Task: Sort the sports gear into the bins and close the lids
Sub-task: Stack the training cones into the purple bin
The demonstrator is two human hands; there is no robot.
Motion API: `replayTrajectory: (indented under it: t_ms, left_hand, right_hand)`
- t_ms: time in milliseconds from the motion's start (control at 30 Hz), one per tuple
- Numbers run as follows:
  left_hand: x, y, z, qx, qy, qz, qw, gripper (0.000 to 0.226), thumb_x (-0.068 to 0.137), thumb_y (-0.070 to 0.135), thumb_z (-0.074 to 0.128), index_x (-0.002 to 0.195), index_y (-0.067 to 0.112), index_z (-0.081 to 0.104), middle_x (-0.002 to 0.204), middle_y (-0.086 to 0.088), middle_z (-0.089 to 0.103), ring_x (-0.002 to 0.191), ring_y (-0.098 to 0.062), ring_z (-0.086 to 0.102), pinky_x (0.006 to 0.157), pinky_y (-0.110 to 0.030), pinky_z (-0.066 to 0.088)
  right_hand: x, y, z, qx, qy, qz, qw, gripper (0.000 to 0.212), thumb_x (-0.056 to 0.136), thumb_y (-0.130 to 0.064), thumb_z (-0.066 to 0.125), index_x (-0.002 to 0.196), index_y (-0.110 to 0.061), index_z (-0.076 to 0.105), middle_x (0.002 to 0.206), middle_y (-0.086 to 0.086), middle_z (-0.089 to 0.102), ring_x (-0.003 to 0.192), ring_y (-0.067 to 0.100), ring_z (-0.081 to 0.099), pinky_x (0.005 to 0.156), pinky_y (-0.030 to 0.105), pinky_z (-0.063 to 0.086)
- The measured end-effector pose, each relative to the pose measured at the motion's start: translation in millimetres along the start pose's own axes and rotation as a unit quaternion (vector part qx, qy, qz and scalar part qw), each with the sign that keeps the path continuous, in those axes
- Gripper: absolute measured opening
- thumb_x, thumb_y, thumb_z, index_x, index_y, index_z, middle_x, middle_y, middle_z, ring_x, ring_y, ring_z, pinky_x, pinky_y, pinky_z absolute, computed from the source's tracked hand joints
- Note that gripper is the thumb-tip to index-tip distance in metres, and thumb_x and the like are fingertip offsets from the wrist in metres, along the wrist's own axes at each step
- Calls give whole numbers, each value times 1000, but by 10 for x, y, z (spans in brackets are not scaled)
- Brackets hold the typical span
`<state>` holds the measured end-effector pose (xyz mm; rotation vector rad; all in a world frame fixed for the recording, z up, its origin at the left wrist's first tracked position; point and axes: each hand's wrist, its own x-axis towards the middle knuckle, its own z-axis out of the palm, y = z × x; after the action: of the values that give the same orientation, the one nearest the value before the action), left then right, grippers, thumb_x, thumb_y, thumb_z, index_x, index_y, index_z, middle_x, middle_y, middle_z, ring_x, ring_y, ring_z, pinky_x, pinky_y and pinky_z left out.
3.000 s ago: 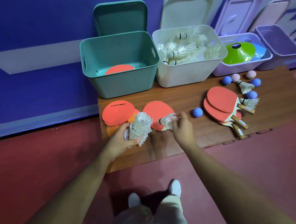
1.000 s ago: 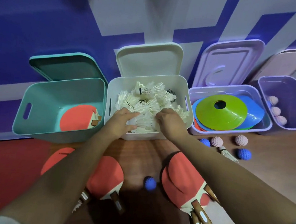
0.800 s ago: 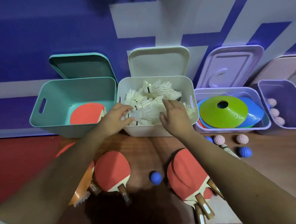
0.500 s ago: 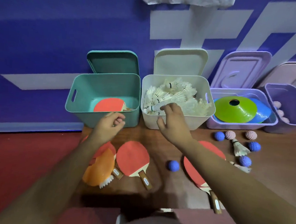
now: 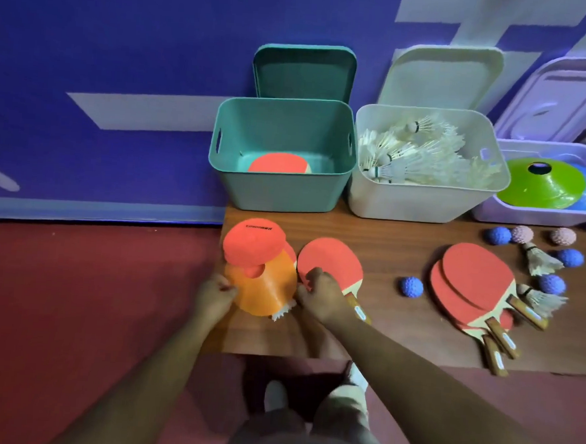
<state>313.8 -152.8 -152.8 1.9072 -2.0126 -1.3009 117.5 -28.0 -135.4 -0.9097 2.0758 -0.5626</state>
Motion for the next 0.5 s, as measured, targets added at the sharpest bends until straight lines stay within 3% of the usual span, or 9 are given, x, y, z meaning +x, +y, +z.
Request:
replayTrajectory:
  t_ms: [67, 167, 267, 333, 400, 500]
  left_hand:
    - [123, -89, -20, -26, 10, -50, 998, 35, 84, 23, 71, 107, -2, 60, 107, -19, 65, 102, -32, 62, 82, -34, 45]
    - [343, -103, -2, -93, 0, -92, 991, 56, 80, 46, 67, 110, 0, 55, 110, -26, 64, 100, -39, 64, 82, -44, 51]
    - [498, 32, 69, -132, -21, -109, 985, 59, 87, 50, 62, 126, 10, 44, 127, -13, 56, 114, -31, 57, 94, -47, 51]
    - [601, 100, 152, -163, -43, -138, 976, 65, 87, 53, 60, 135, 13, 42, 132, -6, 51, 121, -30, 53, 91, -45, 51]
    - [662, 130, 209, -185, -48, -157, 969, 64, 87, 56, 59, 137, 18, 46, 134, -4, 52, 123, -28, 52, 89, -44, 51]
    - [808, 60, 273, -138, -29, -141, 980, 60, 88, 55, 59, 131, 13, 56, 132, -10, 59, 121, -28, 56, 101, -43, 47]
  right_hand:
    - [73, -62, 115, 29, 3, 36, 999, 39, 92, -27, 57, 121, -1, 51, 116, 20, 60, 112, 34, 54, 86, 32, 41]
    - [236, -129, 226, 67, 5, 75, 995, 53, 93, -42, 57, 126, -2, 48, 124, 20, 57, 118, 34, 53, 95, 36, 43]
    - [426, -209, 292, 80, 29, 81, 993, 60, 91, -51, 56, 126, -3, 49, 124, 20, 57, 116, 35, 54, 96, 37, 44]
    - [573, -269, 335, 77, 35, 83, 993, 64, 89, -56, 55, 124, -3, 50, 121, 19, 59, 114, 35, 56, 95, 38, 45]
    - [682, -319, 370, 82, 31, 98, 991, 73, 87, -62, 53, 129, -2, 48, 126, 18, 57, 117, 35, 55, 98, 40, 45]
    - [898, -350, 459, 66, 32, 120, 990, 81, 84, -69, 50, 127, -1, 52, 126, 19, 59, 118, 35, 54, 100, 41, 44]
